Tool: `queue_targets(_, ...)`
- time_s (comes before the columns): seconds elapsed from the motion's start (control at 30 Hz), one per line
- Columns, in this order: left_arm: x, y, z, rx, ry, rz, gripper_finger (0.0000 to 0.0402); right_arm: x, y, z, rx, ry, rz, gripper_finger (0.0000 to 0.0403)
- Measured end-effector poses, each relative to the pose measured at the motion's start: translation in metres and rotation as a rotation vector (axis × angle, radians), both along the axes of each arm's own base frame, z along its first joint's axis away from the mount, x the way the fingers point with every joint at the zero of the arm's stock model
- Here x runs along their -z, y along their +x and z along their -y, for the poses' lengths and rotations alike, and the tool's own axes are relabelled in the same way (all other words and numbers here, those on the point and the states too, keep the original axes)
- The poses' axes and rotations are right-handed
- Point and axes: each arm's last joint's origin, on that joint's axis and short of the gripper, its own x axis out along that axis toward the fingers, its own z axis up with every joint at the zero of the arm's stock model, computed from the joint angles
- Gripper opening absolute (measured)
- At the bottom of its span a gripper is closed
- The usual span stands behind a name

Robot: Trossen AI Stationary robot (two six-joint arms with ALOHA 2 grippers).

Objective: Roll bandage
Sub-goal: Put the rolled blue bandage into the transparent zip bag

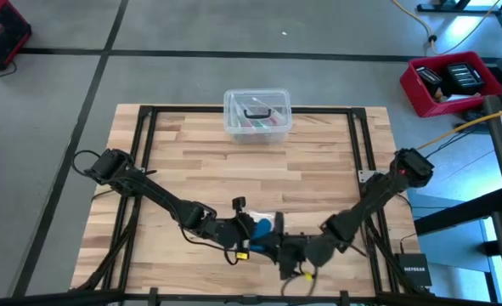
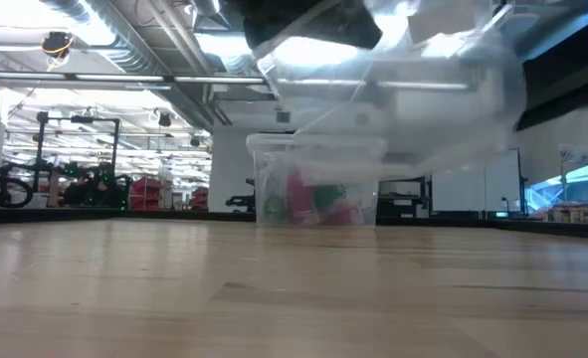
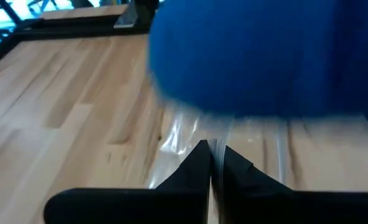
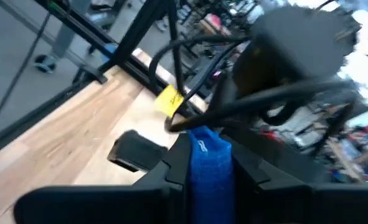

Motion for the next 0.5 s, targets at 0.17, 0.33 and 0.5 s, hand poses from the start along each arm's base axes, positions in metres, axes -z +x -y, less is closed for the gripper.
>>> queue_targets(0.17,-0.001,0.001,0.0,-0.019,-0.066,0.018,0.0003,0.01,0.009,0.002,-0.039,0.055,-0.03,0.0063)
queue_targets(0.33,0.002,0.003,-0.005,-0.069,-0.133,0.009,0.0003,0.018,0.006,-0.007,-0.026,0.058,-0.04,0.0063)
queue_targets(0.5,0.003,0.006,-0.017,-0.127,-0.163,0.006,0.0003,0.012,0.001,-0.014,-0.026,0.004,0.02,0.0063)
